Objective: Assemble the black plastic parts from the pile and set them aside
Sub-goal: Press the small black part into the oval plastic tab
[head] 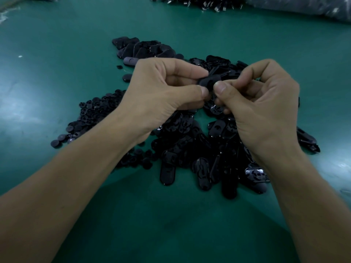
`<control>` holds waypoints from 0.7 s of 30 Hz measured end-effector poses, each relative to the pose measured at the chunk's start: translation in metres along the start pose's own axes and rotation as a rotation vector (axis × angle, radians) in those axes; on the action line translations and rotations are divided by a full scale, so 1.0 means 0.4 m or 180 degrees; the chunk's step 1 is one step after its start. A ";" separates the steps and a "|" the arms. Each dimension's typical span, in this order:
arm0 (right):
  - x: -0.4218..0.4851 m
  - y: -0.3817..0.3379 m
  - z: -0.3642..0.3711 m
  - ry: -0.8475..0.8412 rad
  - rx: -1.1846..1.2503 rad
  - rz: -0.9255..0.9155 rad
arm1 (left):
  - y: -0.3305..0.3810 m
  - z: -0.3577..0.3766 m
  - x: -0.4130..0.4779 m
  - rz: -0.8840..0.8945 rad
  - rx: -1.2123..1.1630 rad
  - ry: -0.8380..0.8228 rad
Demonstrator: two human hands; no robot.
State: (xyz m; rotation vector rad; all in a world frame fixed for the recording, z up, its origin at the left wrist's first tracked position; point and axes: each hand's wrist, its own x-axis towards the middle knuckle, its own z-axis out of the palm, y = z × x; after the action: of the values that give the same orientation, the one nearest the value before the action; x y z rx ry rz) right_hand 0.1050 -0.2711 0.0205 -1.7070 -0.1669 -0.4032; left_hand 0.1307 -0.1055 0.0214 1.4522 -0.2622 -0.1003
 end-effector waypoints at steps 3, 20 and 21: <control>0.000 0.003 0.000 -0.0006 -0.0062 -0.0013 | -0.003 0.002 -0.001 0.0038 0.0082 -0.0018; -0.002 0.022 -0.012 -0.0374 -0.0590 0.0420 | -0.037 0.002 -0.004 0.0751 0.1793 -0.0056; -0.003 0.022 -0.012 -0.0374 -0.0653 0.0398 | -0.039 0.003 -0.005 0.0806 0.1894 -0.0053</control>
State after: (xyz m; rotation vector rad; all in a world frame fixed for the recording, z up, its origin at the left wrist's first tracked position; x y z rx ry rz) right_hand 0.1062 -0.2772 0.0126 -1.9335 -0.1061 -0.2334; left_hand 0.1299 -0.1080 0.0059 1.9926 -0.5174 0.1878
